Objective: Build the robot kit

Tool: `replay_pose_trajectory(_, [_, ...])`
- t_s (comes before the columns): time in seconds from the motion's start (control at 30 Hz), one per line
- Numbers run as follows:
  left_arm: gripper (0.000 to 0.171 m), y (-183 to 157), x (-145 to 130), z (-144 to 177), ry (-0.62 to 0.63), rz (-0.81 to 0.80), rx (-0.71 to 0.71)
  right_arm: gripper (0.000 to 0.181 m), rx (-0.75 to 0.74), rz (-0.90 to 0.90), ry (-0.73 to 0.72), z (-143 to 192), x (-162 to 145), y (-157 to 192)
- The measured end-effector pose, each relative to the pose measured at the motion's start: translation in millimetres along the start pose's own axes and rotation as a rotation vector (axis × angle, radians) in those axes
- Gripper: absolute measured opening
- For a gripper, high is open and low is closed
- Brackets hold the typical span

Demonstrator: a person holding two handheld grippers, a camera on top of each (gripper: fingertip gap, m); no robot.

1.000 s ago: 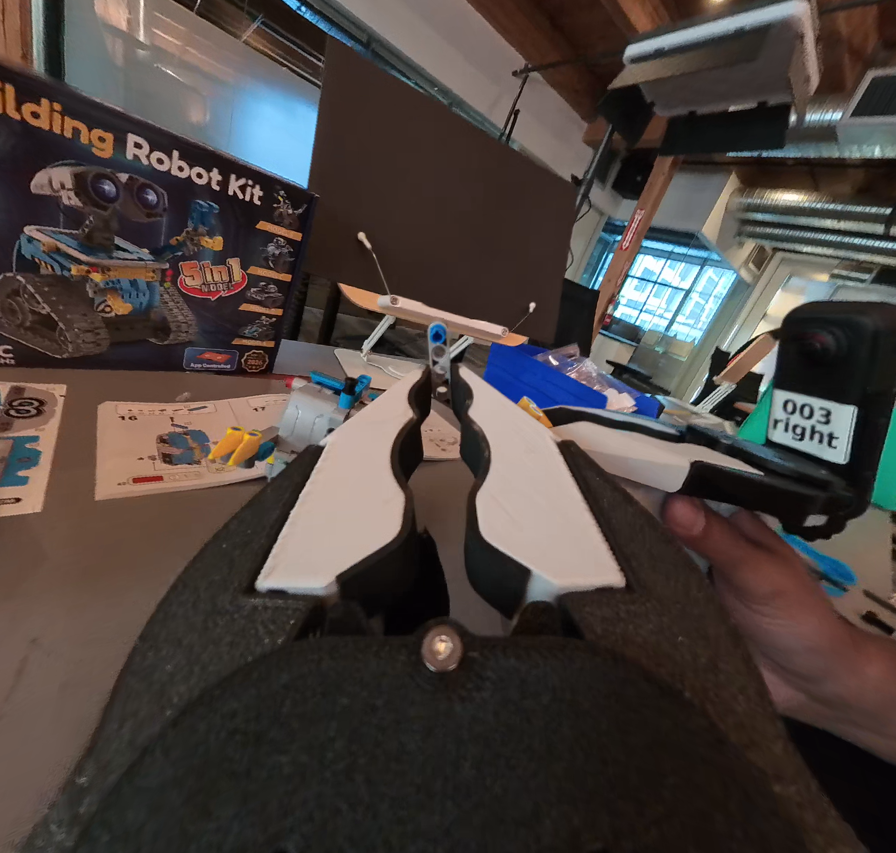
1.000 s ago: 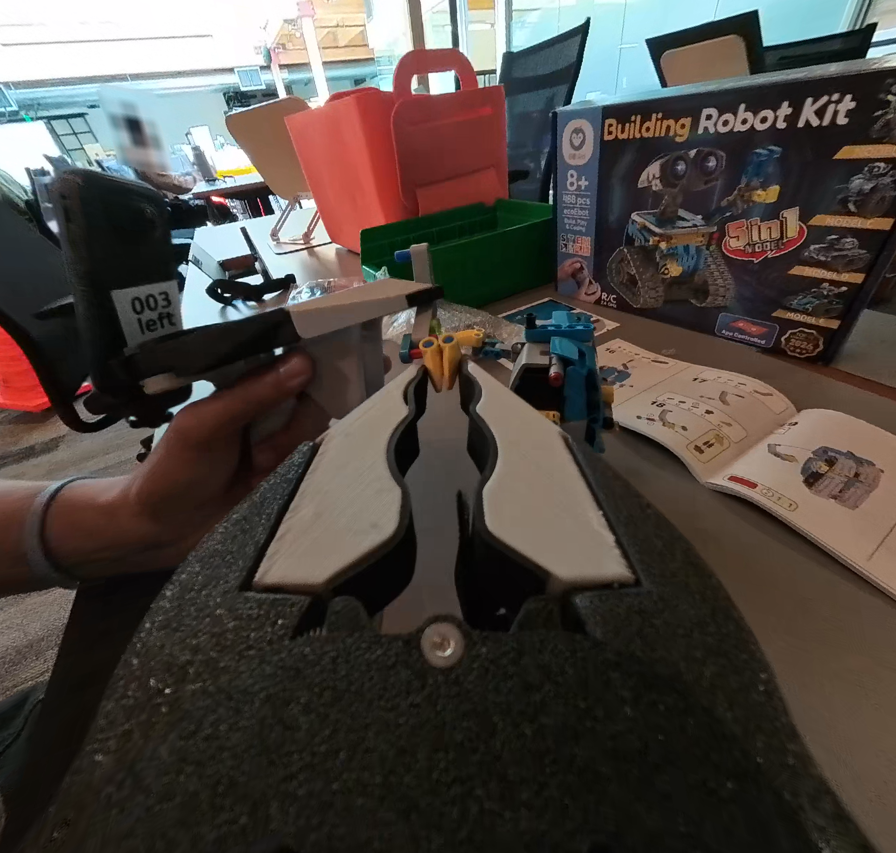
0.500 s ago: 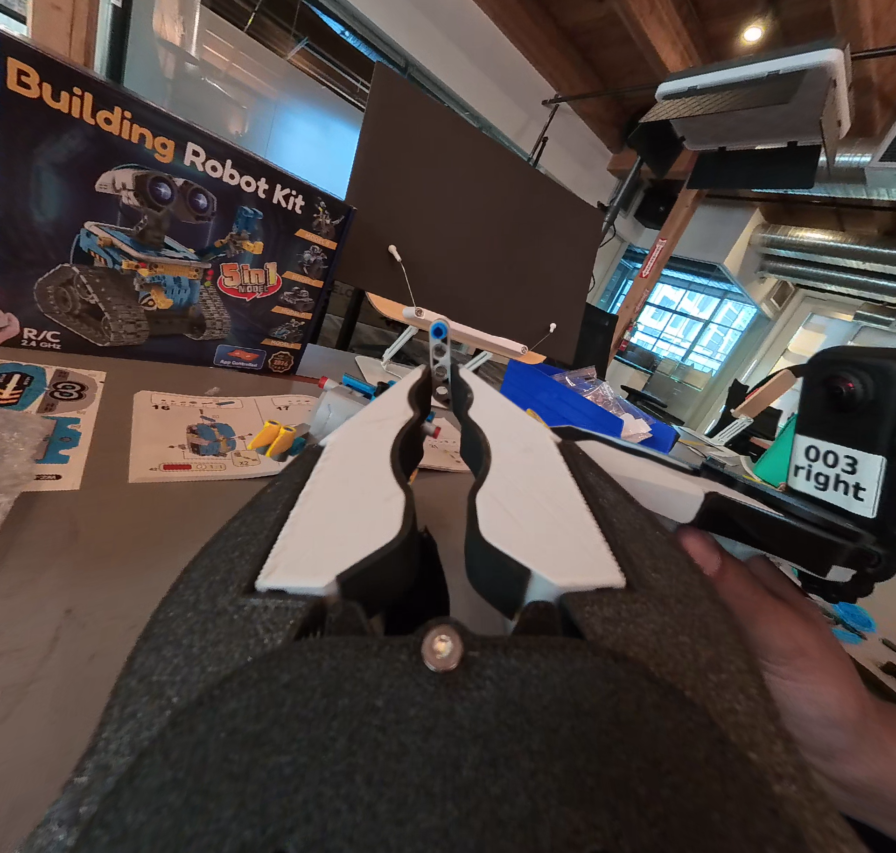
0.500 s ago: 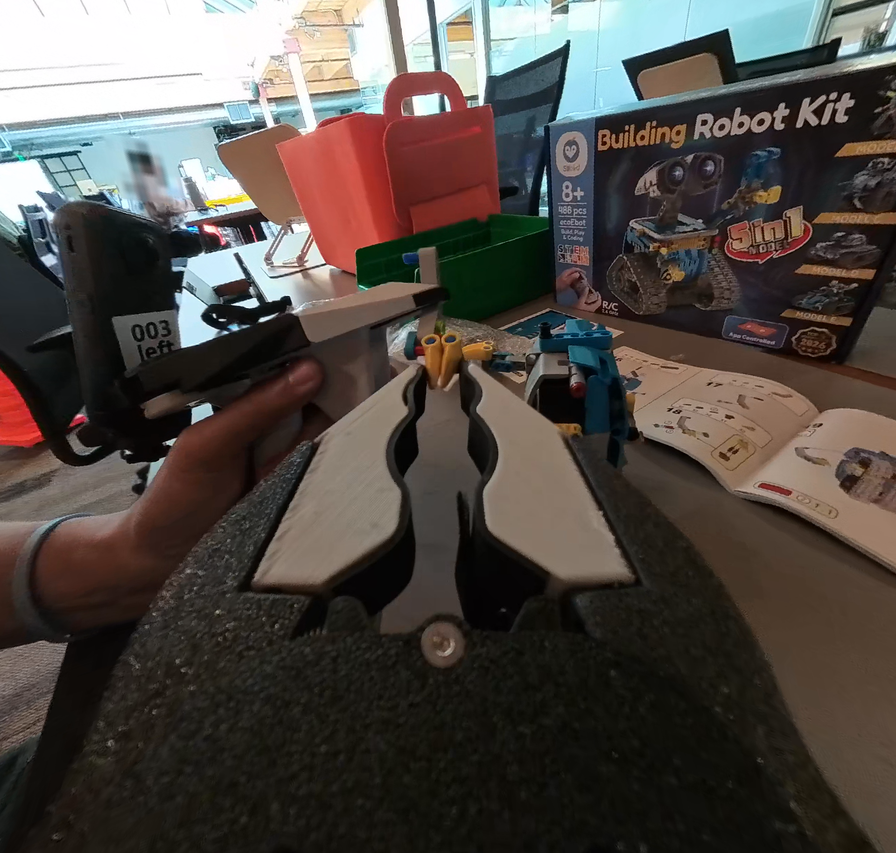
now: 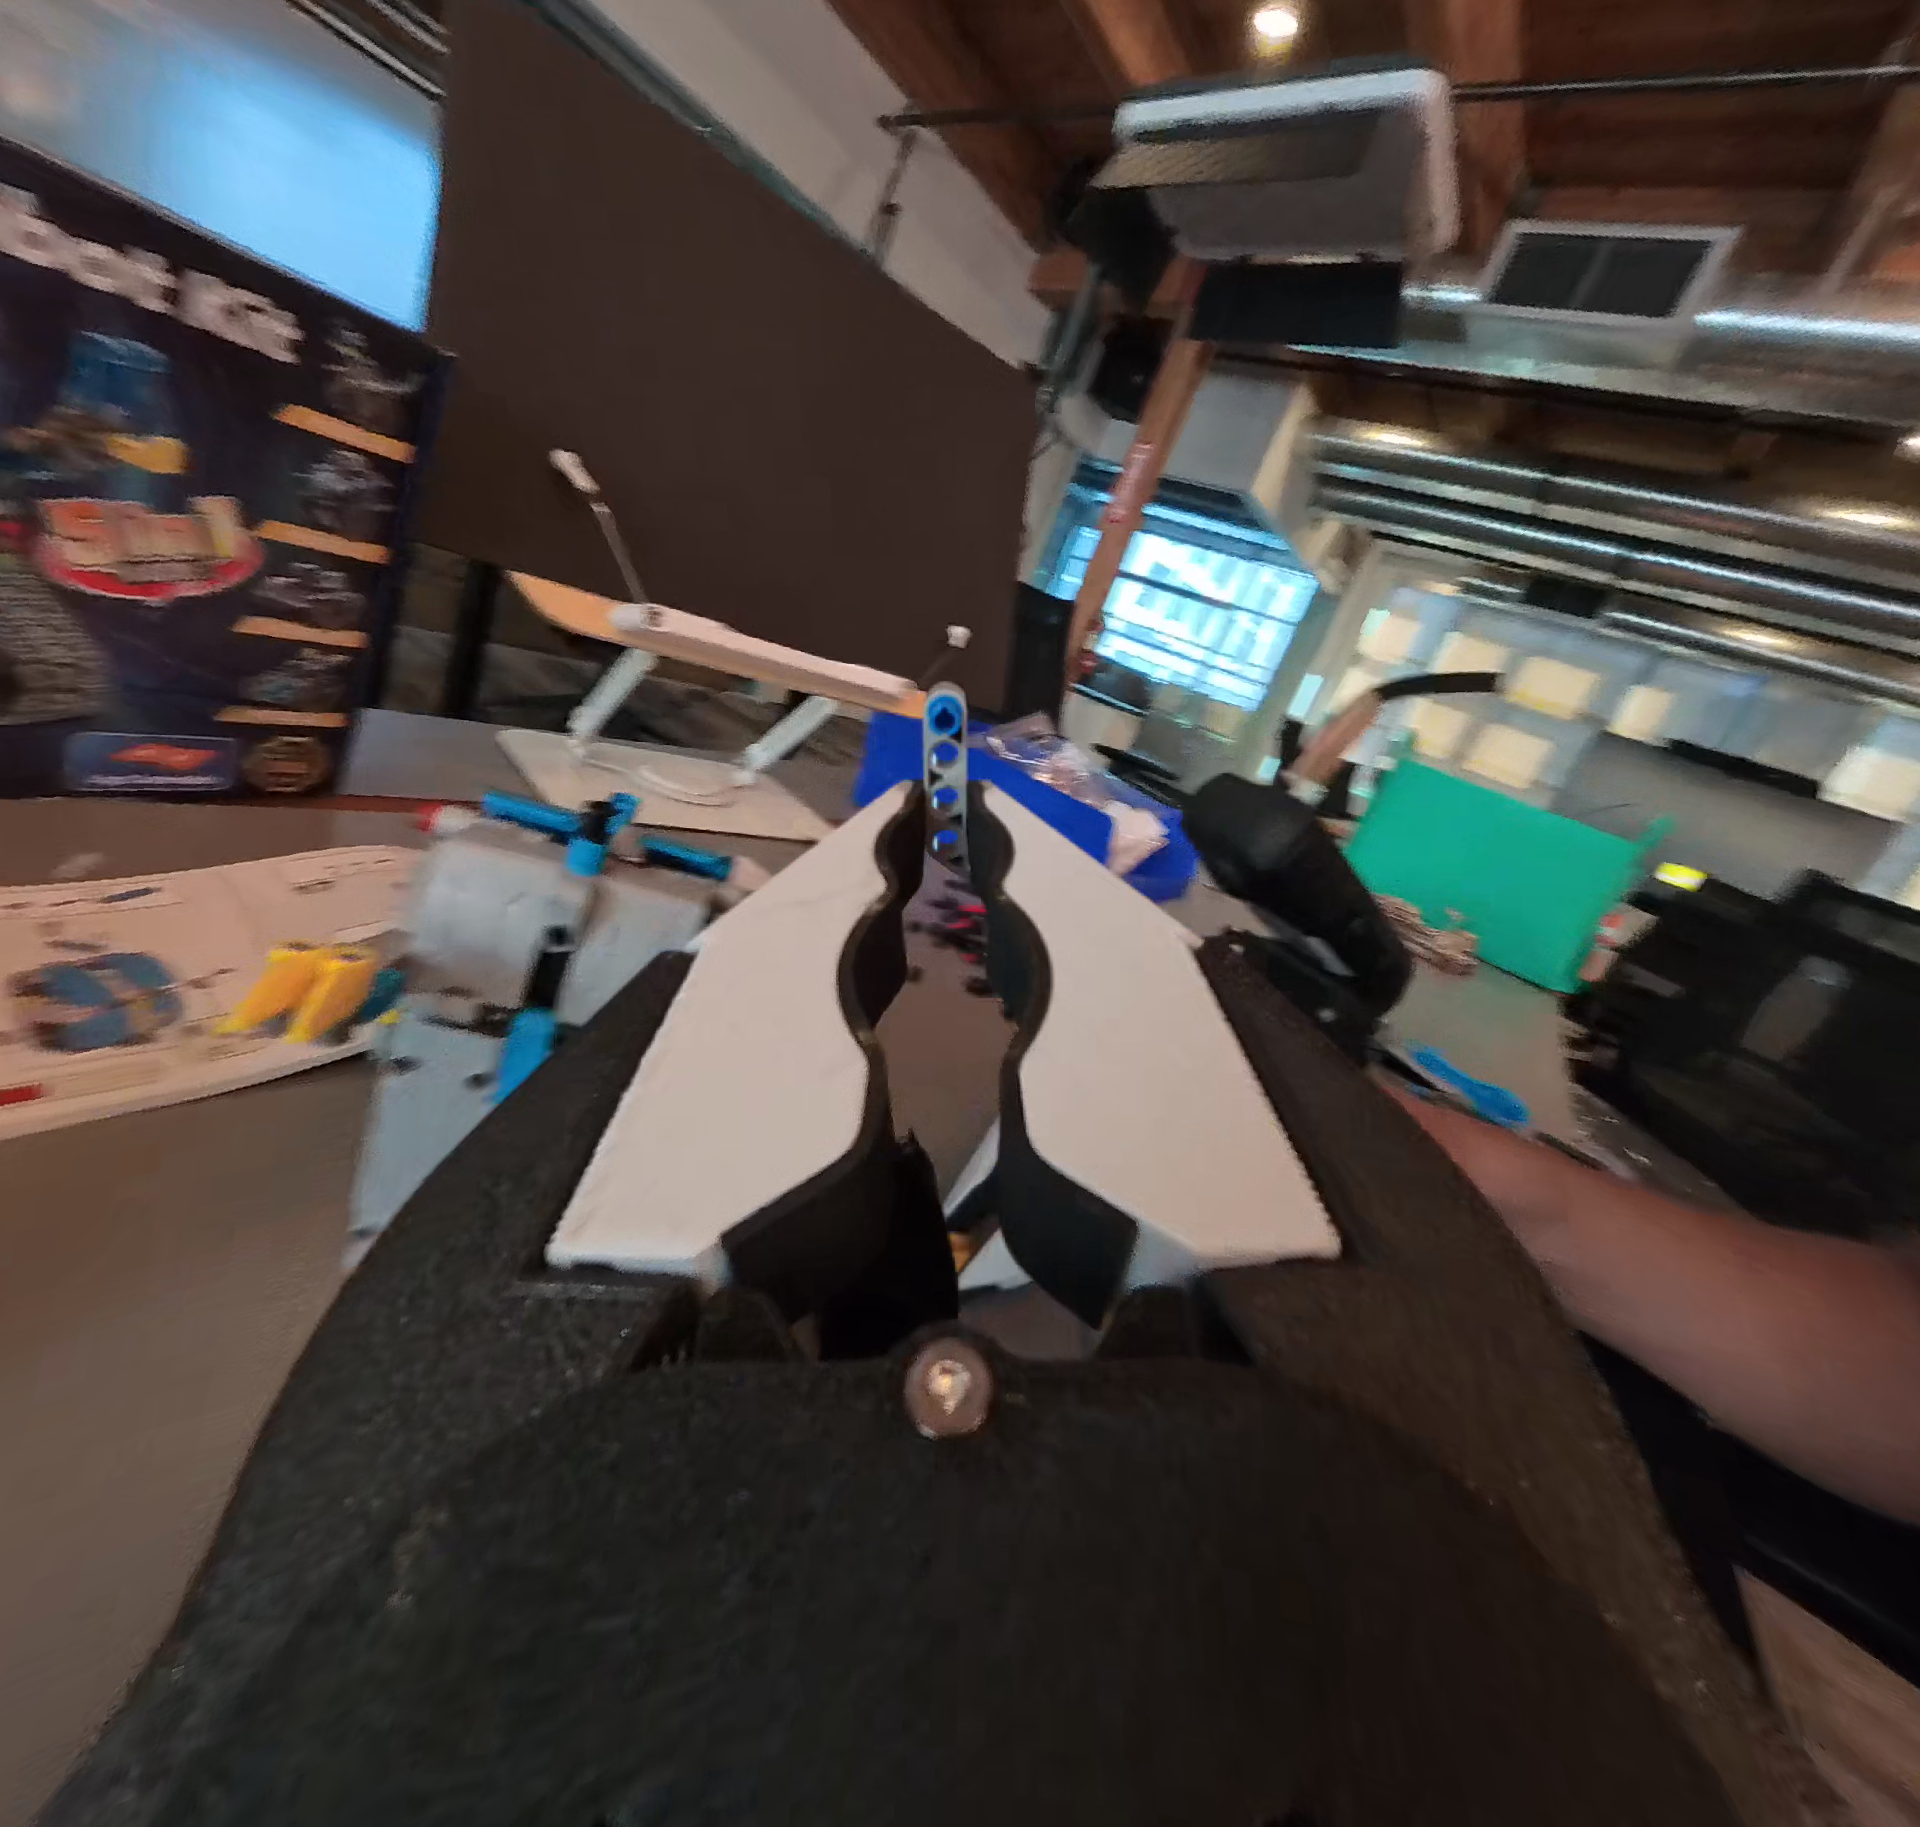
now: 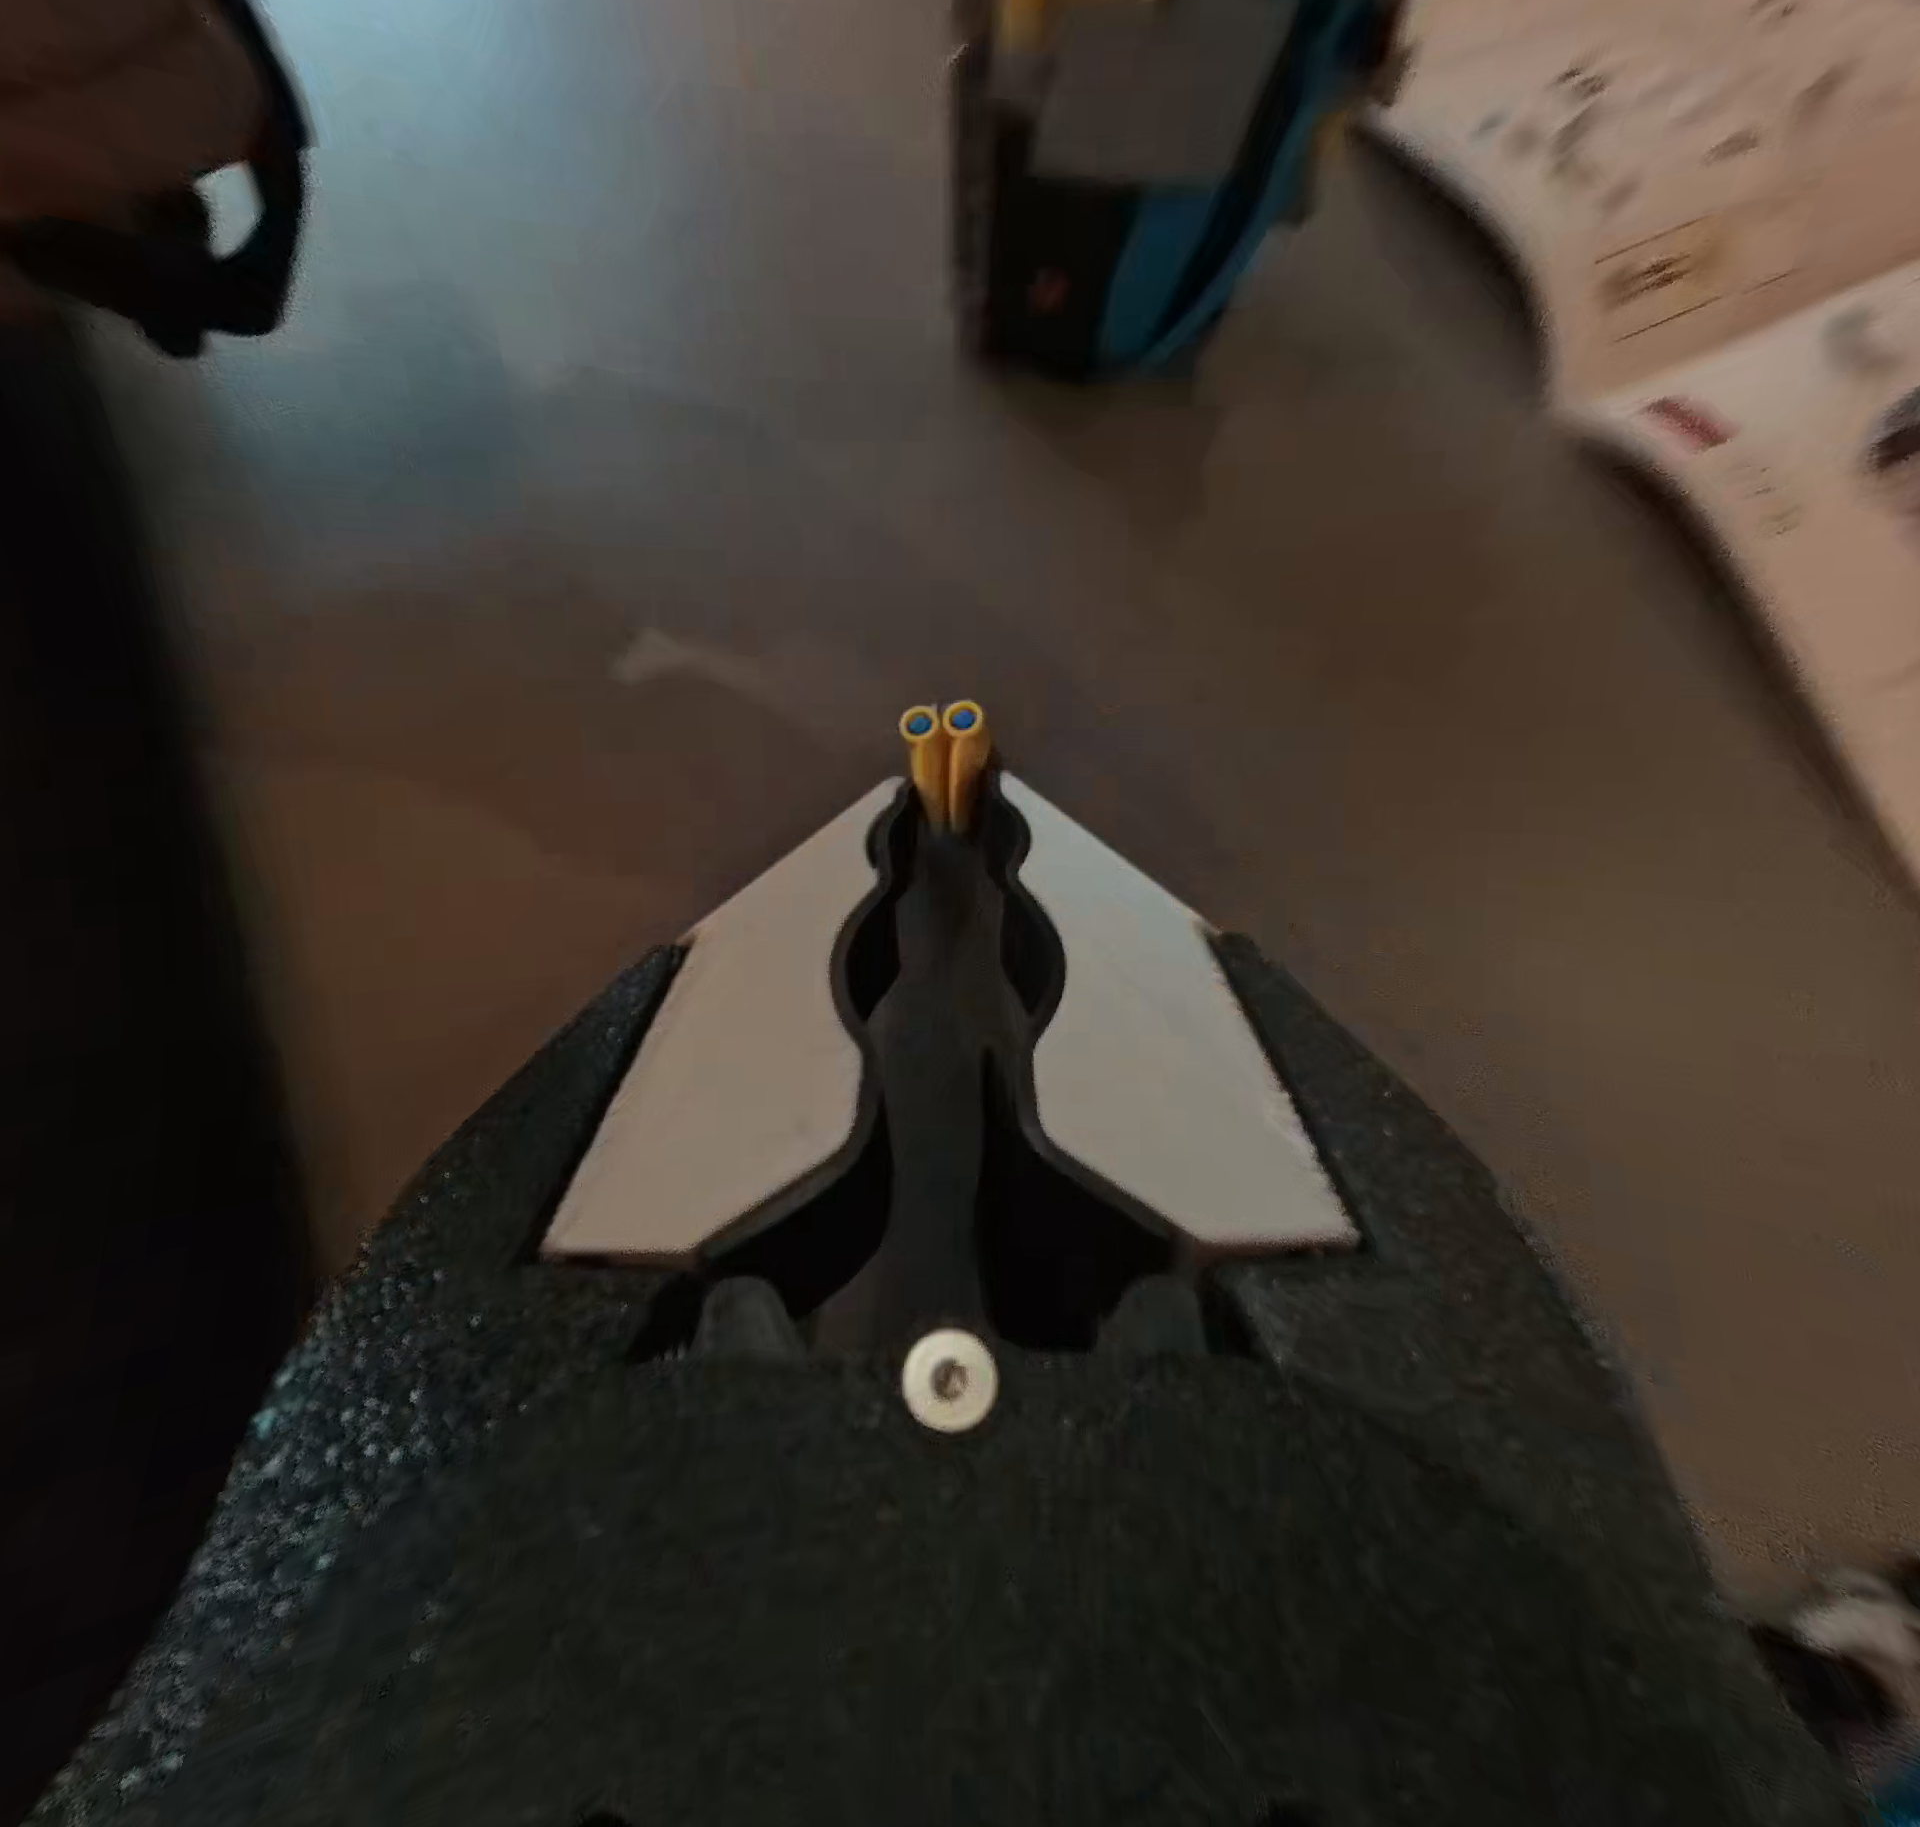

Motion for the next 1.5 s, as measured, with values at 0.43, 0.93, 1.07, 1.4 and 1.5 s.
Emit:
replay_pose_trajectory(0.43, [0.007, -60, -25, -13, 0.147, -0.169, -0.369, 0.042, 0.88, -0.117, -0.412, 111, 48, 42])
replay_pose_trajectory(0.93, [0.03, -57, -49, -28, 0.28, -0.166, -0.305, 0.008, 0.945, -0.212, -0.461, 97, 41, 32])
replay_pose_trajectory(1.07, [0.027, -65, -69, -39, 0.463, 0.03, -0.477, 0.008, 0.821, -0.157, -0.586, 112, 47, 21])
replay_pose_trajectory(1.4, [0.013, -65, -65, -39, 0.429, 0.032, -0.48, 0.009, 0.773, -0.125, -0.539, 106, 42, 20])
replay_pose_trajectory(1.5, [0.008, -65, -66, -38, 0.431, 0.022, -0.479, 0.009, 0.778, -0.117, -0.526, 105, 41, 23])
Point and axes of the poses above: each gripper's, where its closed fingertips meet, z back along the fingers, x out of its top, y = z × x across the jaws, the point moved 3 cm from there along z, back along the fingers, and after that the axes turned 15 degrees about y, right-handed, at the moved point
